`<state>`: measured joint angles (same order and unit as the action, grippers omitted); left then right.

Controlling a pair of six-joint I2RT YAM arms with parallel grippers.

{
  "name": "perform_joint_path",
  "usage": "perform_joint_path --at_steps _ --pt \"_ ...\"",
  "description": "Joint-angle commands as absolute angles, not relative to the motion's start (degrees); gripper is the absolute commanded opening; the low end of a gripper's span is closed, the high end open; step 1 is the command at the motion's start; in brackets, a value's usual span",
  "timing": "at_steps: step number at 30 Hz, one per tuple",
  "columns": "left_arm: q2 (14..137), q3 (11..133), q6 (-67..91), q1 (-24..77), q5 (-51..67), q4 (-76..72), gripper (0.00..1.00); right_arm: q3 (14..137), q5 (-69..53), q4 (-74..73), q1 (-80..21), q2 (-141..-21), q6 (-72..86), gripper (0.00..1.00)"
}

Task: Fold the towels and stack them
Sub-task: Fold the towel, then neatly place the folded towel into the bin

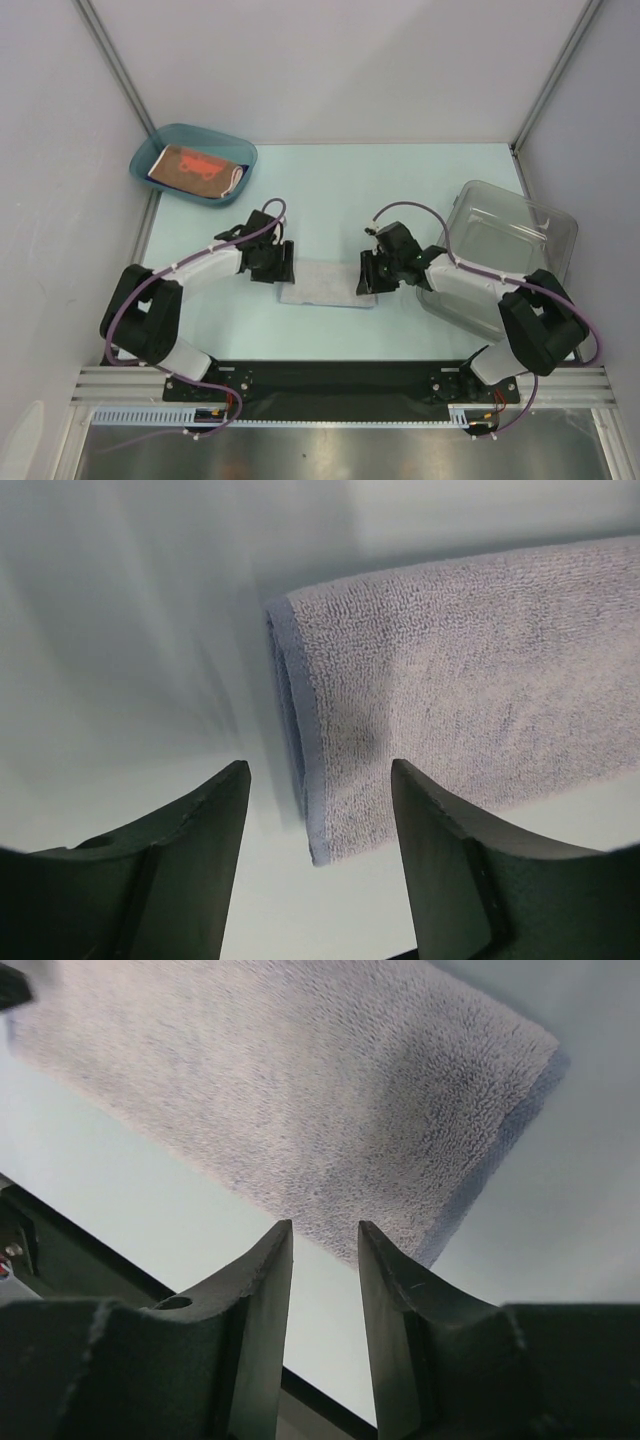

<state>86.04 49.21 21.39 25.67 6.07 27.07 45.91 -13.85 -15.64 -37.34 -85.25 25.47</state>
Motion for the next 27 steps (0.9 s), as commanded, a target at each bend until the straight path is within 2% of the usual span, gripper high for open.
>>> perform_joint_path --at_steps 1,9,12,14,18,20,22,23,24,27 --pt "87.80 46.68 21.79 24.79 8.70 22.17 0.64 50.01 -12.48 -17.31 -37.62 -80.95 24.88 0.39" --pt "90.00 42.46 27.77 23.73 12.13 17.41 0.58 50.28 -11.51 -18.46 -37.00 -74.63 23.55 0.41" --pt "90.61 40.00 30.31 23.73 11.86 15.65 0.53 49.40 -12.04 -17.93 -36.91 -73.48 23.47 0.41" --pt "91.67 39.29 31.20 23.73 10.82 16.43 0.45 48.69 -12.30 -17.75 -36.48 -72.95 23.20 0.41" --pt "91.93 38.32 31.81 24.08 9.23 18.19 0.40 48.25 -13.18 -17.84 -35.42 -71.99 22.85 0.41" --pt "91.67 38.14 32.52 25.39 8.88 18.72 0.20 47.64 -13.97 -17.14 -34.90 -71.11 23.11 0.41" --pt "91.41 39.71 32.43 26.19 8.44 19.68 0.10 47.64 -14.67 -16.79 -34.80 -70.40 23.46 0.42" --pt "91.49 40.86 31.65 26.45 8.09 20.64 0.03 47.90 -14.94 -16.79 -34.80 -70.14 23.47 0.44" --pt "91.49 42.17 31.03 26.80 7.91 23.09 0.00 48.07 -15.20 -16.79 -34.80 -70.05 23.64 0.47" --pt "90.45 48.67 28.57 27.16 4.84 28.19 0.00 48.86 -15.82 -16.61 -34.72 -69.08 23.47 0.69"
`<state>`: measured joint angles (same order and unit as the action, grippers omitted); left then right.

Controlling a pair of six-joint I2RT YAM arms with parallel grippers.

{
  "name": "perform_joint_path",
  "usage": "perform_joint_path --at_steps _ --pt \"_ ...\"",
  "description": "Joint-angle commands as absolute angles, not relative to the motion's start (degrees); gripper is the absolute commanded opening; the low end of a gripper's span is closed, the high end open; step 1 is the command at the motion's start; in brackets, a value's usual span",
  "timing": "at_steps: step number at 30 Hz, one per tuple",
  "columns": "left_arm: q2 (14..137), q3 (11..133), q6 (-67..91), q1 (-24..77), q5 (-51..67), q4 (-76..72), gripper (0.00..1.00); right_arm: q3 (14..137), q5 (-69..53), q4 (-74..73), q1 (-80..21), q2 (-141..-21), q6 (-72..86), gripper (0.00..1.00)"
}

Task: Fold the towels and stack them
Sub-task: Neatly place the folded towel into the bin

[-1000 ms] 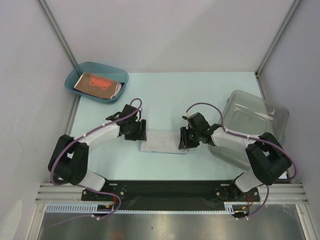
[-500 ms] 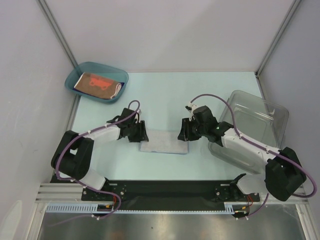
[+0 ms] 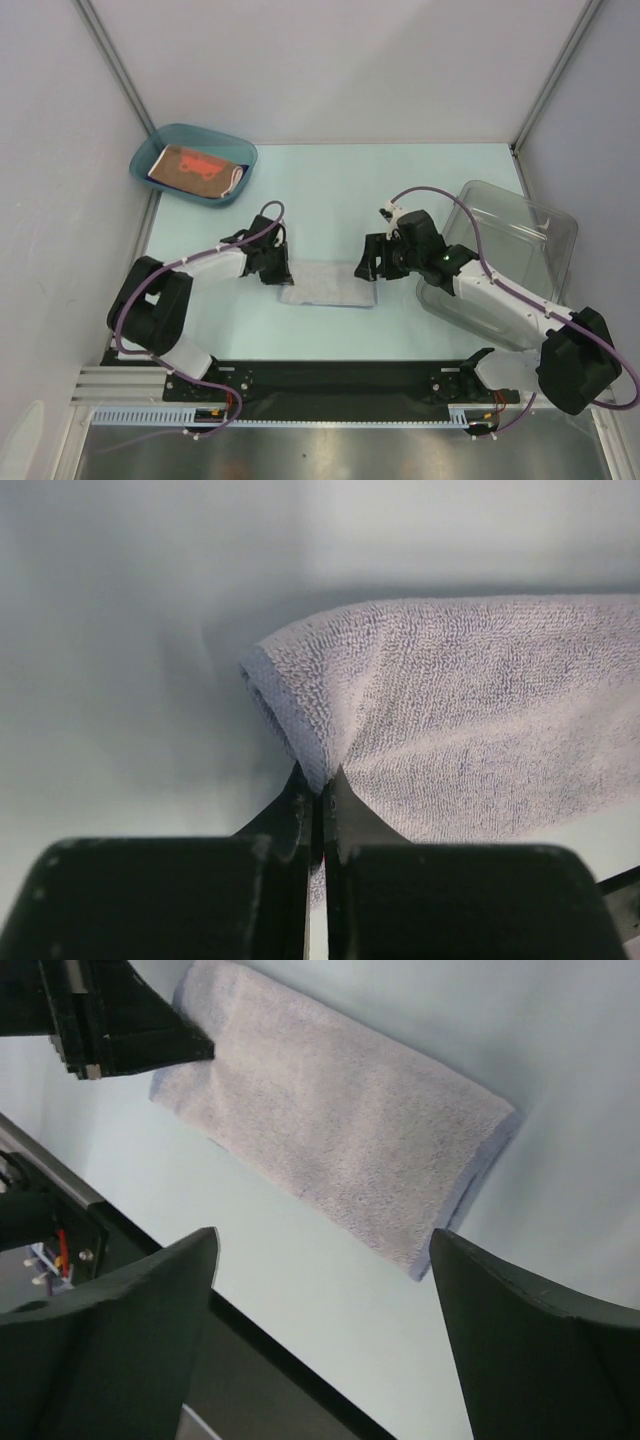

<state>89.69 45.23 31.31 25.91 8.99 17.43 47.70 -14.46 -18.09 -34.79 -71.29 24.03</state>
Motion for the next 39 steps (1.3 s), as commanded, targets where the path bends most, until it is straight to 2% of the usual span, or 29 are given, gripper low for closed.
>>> perform_joint_path --at_steps 1,5,14,19,26,33,39 --pt "90.09 52.17 27.78 27.16 3.88 29.43 0.00 49.39 -15.82 -16.79 -34.63 -69.00 23.38 0.99" --pt "90.09 60.63 23.04 27.07 -2.36 35.67 0.00 51.85 -15.82 -18.54 -33.14 -69.08 22.77 1.00" --pt "98.69 79.08 12.23 26.72 -15.98 45.86 0.01 53.44 -16.00 -17.58 -28.66 -68.29 22.68 1.00" --pt "106.86 95.51 4.86 23.74 -25.73 49.21 0.00 54.49 -15.82 -16.79 -27.25 -69.96 22.15 1.00" --pt "119.43 118.54 -5.96 16.27 -32.42 53.70 0.00 56.51 -16.52 -15.65 -25.84 -74.53 20.92 1.00" --pt "125.33 127.60 -17.48 9.06 -33.49 47.38 0.00 57.48 -17.93 -13.62 -23.21 -79.45 19.95 1.00" --pt "127.79 128.32 -21.79 2.38 -32.27 40.18 0.00 57.30 -18.11 -12.75 -21.89 -82.09 19.25 1.00"
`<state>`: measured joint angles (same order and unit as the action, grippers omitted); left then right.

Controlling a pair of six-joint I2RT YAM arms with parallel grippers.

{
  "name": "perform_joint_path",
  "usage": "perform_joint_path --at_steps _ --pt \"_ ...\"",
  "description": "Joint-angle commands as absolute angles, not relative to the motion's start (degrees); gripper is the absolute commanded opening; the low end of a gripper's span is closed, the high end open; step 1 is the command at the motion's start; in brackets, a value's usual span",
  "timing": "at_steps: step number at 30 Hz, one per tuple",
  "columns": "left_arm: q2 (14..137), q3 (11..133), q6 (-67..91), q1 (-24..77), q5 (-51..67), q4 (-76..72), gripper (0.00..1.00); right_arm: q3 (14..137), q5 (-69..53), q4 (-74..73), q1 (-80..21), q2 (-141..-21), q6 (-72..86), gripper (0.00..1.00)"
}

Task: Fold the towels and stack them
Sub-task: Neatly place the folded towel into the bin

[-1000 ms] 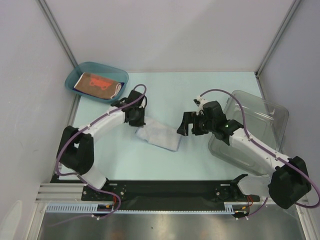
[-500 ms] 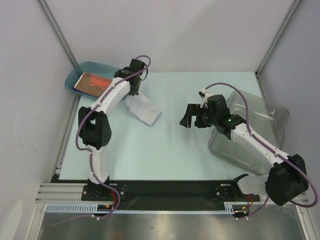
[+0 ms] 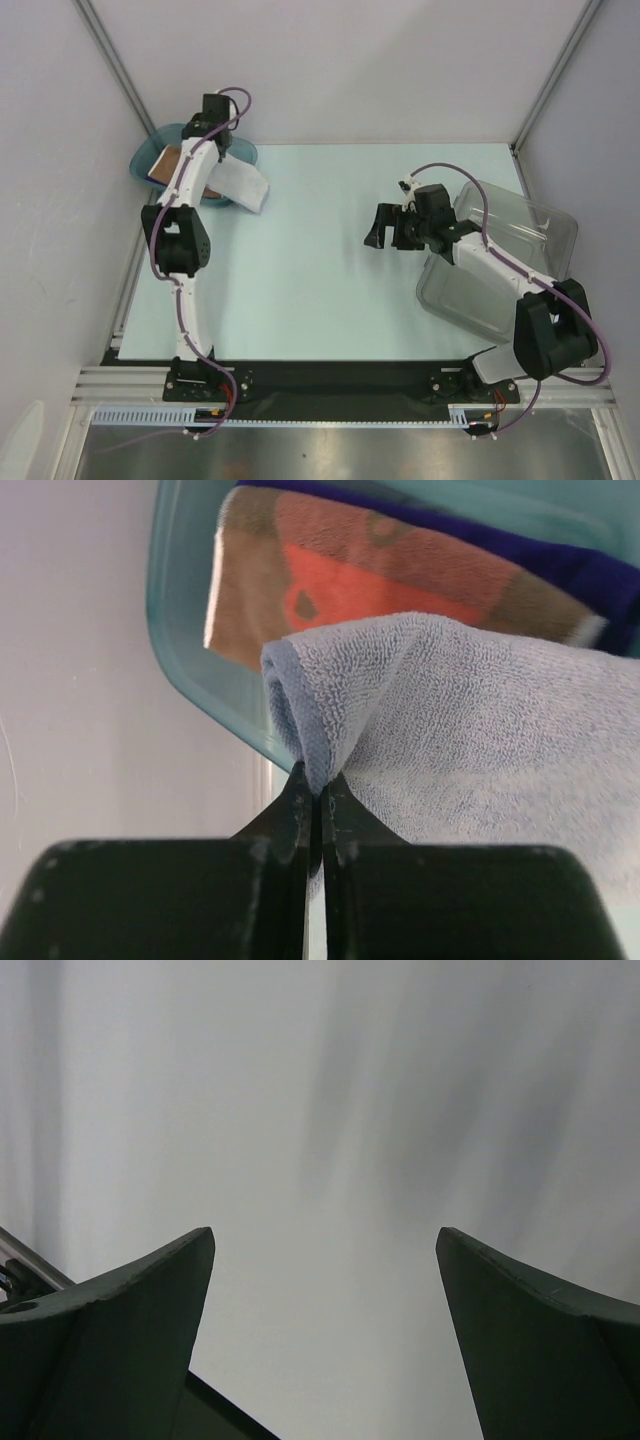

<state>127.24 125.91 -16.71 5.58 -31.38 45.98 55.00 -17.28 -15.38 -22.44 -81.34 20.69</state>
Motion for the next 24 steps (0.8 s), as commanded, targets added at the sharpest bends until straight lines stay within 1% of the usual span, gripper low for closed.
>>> perform_joint_path --at_steps 1,6,8,11,14,15,16,17,18,19,20,23,24 --pt "127.97 128.41 -21.88 1.50 -31.73 39.12 0.00 57.30 -18.02 -12.40 -21.80 -82.26 19.07 1.00" --pt "129.81 129.02 -22.68 -3.25 -29.54 29.72 0.00 57.74 -18.46 -11.43 -21.45 -83.93 18.90 1.00" --pt "130.77 128.59 -21.63 -5.09 -26.03 25.43 0.00 58.35 -18.54 -11.16 -21.27 -85.07 18.81 1.00" --pt "132.53 128.32 -22.32 -6.15 -23.91 20.58 0.00 58.88 -18.81 -10.90 -21.09 -86.22 18.81 1.00" --pt "137.45 131.22 -25.48 -6.50 -22.42 17.07 0.00 59.15 -18.28 -10.98 -20.92 -86.83 18.55 1.00" --pt "138.42 131.39 -26.45 -6.59 -22.15 15.92 0.03 59.24 -18.11 -11.07 -20.83 -87.01 18.37 1.00" --pt "140.08 131.48 -26.37 -6.59 -22.76 14.95 0.07 59.24 -18.02 -11.16 -20.74 -87.19 18.28 1.00" --pt "140.88 131.48 -26.37 -6.59 -24.76 13.20 0.30 59.24 -17.76 -11.16 -20.57 -87.62 18.28 1.00" --pt "141.32 131.48 -25.50 -6.59 -28.70 12.31 0.47 59.33 -17.58 -11.16 -20.65 -87.89 18.19 1.00" --pt "141.85 131.57 -25.40 -6.59 -29.70 11.96 0.63 59.41 -17.49 -11.34 -20.65 -88.15 18.28 1.00" --pt "141.68 131.66 -25.40 -6.33 -30.49 11.87 0.75 59.50 -17.32 -11.42 -20.65 -88.76 18.28 1.00" --pt "138.79 132.01 -24.35 -5.54 -31.46 13.27 0.79 59.94 -17.49 -11.25 -20.83 -89.56 19.07 1.00" --pt "137.56 132.10 -21.65 -5.19 -31.46 13.71 0.80 59.94 -17.58 -10.90 -20.92 -89.65 19.51 1.00"
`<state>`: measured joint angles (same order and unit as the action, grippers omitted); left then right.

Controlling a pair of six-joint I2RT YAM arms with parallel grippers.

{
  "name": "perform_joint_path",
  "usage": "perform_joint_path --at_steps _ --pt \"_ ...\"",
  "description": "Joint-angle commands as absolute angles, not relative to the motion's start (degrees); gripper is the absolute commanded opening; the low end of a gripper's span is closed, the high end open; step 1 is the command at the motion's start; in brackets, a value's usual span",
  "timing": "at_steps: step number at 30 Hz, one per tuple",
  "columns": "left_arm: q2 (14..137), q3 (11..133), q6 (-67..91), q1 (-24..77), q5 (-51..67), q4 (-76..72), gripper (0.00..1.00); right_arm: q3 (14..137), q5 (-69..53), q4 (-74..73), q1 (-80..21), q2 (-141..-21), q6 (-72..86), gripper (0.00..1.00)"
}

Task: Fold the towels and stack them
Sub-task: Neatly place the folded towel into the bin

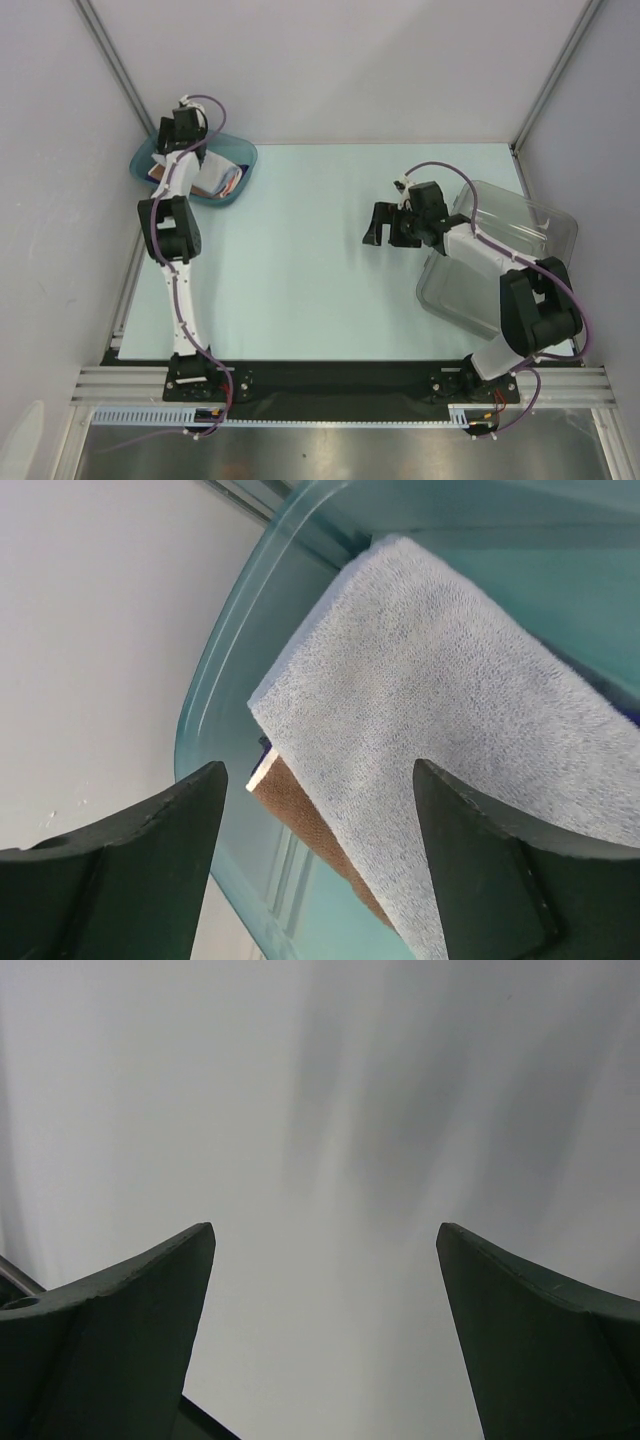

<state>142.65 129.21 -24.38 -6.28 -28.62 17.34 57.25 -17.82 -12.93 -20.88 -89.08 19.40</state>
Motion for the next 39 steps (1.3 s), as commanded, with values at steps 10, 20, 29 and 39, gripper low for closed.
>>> perform_joint_path --at_steps 10,20,29,39 --pt "122.01 127.63 -4.85 4.91 -15.20 37.14 0.93 62.40 -13.54 -15.55 -24.87 -85.45 20.30 1.00" --pt "81.85 81.51 5.98 14.40 15.98 23.38 1.00 65.13 -7.91 -21.70 -25.49 -67.88 23.03 1.00" --pt "51.46 56.99 13.52 18.89 26.10 10.21 1.00 60.22 -2.20 -22.15 -26.01 -55.56 24.34 1.00" --pt "46.32 53.52 12.92 19.69 22.67 10.98 1.00 57.74 6.40 -21.88 -26.02 -46.84 23.99 1.00"
